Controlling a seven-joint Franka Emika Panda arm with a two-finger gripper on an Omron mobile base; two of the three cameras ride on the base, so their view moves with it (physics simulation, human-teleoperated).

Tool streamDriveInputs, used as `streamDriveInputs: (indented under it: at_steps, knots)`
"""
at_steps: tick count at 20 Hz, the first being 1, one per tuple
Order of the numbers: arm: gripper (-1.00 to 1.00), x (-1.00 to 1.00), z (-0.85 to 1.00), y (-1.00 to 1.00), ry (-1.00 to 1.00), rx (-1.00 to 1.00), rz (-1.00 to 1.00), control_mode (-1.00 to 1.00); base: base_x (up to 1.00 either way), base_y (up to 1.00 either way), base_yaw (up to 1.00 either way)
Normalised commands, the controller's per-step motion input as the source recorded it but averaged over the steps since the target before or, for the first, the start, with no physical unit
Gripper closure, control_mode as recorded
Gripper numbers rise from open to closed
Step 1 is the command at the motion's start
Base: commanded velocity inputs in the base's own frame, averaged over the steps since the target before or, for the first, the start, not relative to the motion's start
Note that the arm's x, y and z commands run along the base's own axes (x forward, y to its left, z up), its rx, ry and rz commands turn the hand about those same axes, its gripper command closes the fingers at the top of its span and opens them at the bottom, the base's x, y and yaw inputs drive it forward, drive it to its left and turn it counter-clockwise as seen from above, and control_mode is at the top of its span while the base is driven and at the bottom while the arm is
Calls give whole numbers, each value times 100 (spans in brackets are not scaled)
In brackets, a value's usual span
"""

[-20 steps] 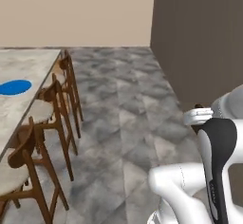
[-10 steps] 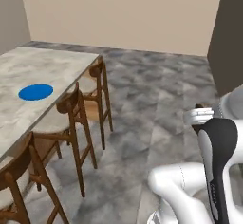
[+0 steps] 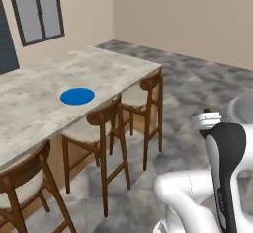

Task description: Start the toaster. Once the lever pops up, take the bread to the plate on the dining counter.

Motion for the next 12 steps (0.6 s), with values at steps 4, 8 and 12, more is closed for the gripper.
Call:
streamDriveInputs:
  at_steps: [4, 8, 12]
  knots:
    - [100, 0, 0, 0, 0, 0, 0, 100, 79, -29, 64]
    - [100, 0, 0, 0, 0, 0, 0, 100, 78, -32, 61]
    - [100, 0, 0, 0, 0, 0, 0, 100, 76, -37, 57]
